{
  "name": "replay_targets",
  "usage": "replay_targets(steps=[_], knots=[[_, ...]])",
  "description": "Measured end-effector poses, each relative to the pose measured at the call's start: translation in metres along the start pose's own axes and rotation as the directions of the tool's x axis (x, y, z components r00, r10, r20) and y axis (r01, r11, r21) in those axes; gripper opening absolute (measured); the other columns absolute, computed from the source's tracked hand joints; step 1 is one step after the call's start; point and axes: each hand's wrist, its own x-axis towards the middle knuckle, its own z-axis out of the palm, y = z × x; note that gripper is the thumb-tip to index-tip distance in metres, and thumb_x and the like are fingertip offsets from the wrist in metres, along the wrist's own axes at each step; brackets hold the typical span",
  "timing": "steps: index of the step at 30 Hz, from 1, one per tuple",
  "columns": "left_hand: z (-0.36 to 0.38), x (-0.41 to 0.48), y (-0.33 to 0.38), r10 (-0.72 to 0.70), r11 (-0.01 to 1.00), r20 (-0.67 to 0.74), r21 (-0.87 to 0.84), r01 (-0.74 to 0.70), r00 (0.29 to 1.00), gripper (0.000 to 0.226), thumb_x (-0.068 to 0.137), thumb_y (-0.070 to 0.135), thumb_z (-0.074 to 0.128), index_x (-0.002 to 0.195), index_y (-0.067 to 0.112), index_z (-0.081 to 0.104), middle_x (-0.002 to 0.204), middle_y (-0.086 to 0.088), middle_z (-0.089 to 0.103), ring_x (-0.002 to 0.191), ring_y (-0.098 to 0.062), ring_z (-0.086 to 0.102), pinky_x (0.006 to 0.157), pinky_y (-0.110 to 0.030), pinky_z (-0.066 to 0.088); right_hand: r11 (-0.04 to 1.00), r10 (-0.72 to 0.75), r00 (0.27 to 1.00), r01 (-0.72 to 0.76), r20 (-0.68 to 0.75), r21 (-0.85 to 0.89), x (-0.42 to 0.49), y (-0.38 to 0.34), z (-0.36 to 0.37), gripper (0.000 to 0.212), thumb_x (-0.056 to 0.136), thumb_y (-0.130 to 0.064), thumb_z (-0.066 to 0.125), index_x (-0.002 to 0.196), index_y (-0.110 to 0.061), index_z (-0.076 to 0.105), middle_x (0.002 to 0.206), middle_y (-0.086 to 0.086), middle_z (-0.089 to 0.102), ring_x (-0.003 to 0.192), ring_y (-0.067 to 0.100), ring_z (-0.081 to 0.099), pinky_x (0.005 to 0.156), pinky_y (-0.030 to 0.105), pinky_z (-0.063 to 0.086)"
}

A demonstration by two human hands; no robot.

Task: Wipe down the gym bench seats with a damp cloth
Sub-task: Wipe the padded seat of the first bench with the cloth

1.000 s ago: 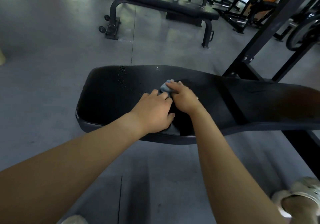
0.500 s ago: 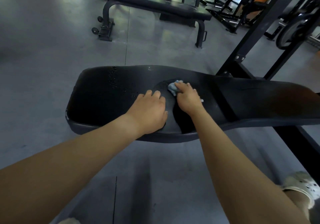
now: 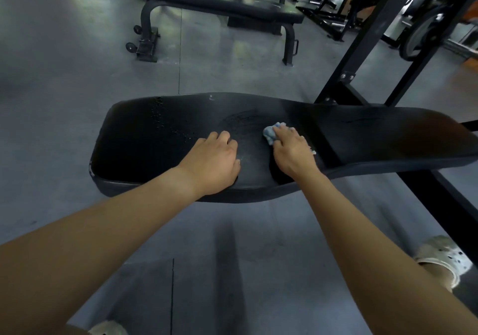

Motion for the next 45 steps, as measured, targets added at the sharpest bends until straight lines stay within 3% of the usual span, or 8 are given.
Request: replay_targets(steps=[5,9,17,25,31,35,42,45], knots=[[-0.001,-0.001,0.002,0.031,1.000,-0.013,0.002,-0.031,0.999,0.039,0.105,0.038,0.042,0.126,0.010,0.059,0.126,-0.010,0.053,0.109,-0.026,0.054,0.090,-0.045,0.052,0.973,-0.232,0.970,0.232,0.072,0.010,-0.055,-0.007,0.009,0.051,0.107,-0.021,0.035,0.157,-0.026,0.037,0.166,-0.006,0.027,0.156,0.016,0.015,0.127,0.036,0.007],[0.001,-0.009,0.009,0.080,0.997,0.000,-0.015,-0.080,0.997,0.040,0.106,0.038,0.041,0.130,0.011,0.058,0.129,-0.008,0.052,0.111,-0.024,0.054,0.089,-0.044,0.053,0.955,-0.295,0.953,0.296,0.074,-0.002,-0.065,0.017,-0.001,0.049,0.108,-0.021,0.035,0.157,-0.028,0.037,0.164,-0.007,0.032,0.154,0.015,0.021,0.127,0.038,0.013],[0.004,-0.028,0.024,0.162,0.986,0.007,-0.028,-0.162,0.987,0.043,0.105,0.043,0.043,0.131,0.010,0.056,0.131,-0.007,0.052,0.115,-0.026,0.054,0.091,-0.045,0.053,0.984,0.151,0.971,-0.129,-0.188,0.124,-0.068,0.030,-0.001,0.050,0.103,-0.013,0.033,0.150,-0.023,0.049,0.162,-0.002,0.037,0.154,0.023,0.022,0.127,0.042,0.006],[0.003,-0.026,0.035,0.157,0.988,0.024,-0.005,-0.157,0.987,0.046,0.105,0.044,0.045,0.134,0.010,0.054,0.134,-0.009,0.050,0.121,-0.028,0.053,0.092,-0.045,0.053,0.968,-0.222,0.959,0.239,-0.174,0.081,-0.113,0.023,0.019,0.051,0.103,-0.012,0.032,0.152,-0.019,0.045,0.162,-0.002,0.038,0.155,0.022,0.020,0.128,0.040,0.013],[0.005,-0.030,0.039,0.172,0.985,0.032,-0.038,-0.170,0.985,0.042,0.106,0.038,0.046,0.139,0.012,0.052,0.142,-0.007,0.048,0.128,-0.026,0.049,0.099,-0.044,0.052,0.963,0.142,0.939,-0.058,-0.313,0.263,-0.097,0.062,0.003,0.049,0.107,-0.007,0.031,0.149,-0.026,0.046,0.164,-0.008,0.032,0.156,0.017,0.014,0.118,0.038,0.034],[0.005,-0.028,0.040,0.160,0.987,0.027,-0.028,-0.159,0.987,0.042,0.106,0.038,0.047,0.137,0.011,0.054,0.138,-0.008,0.050,0.125,-0.027,0.050,0.097,-0.045,0.053,0.940,0.223,0.900,-0.097,-0.374,0.326,-0.105,0.037,0.013,0.044,0.108,-0.010,0.029,0.143,-0.025,0.050,0.164,-0.013,0.029,0.157,0.016,0.011,0.109,0.039,0.043],[0.006,-0.027,0.045,0.139,0.990,0.029,-0.003,-0.139,0.990,0.042,0.104,0.039,0.049,0.132,0.009,0.055,0.130,-0.008,0.053,0.119,-0.029,0.052,0.092,-0.046,0.054,0.963,-0.182,0.938,0.230,-0.295,0.137,-0.146,0.013,0.044,0.055,0.102,-0.018,0.029,0.156,-0.020,0.038,0.166,-0.006,0.028,0.158,0.019,0.009,0.115,0.047,0.041],[0.006,-0.028,0.046,0.137,0.991,0.040,-0.002,-0.137,0.990,0.043,0.104,0.039,0.049,0.134,0.009,0.054,0.131,-0.008,0.053,0.119,-0.028,0.053,0.092,-0.045,0.055,0.975,-0.215,0.920,0.219,-0.327,-0.026,-0.132,0.030,0.030,0.054,0.098,-0.018,0.036,0.152,-0.019,0.046,0.161,-0.002,0.039,0.154,0.031,0.021,0.114,0.047,0.040]])
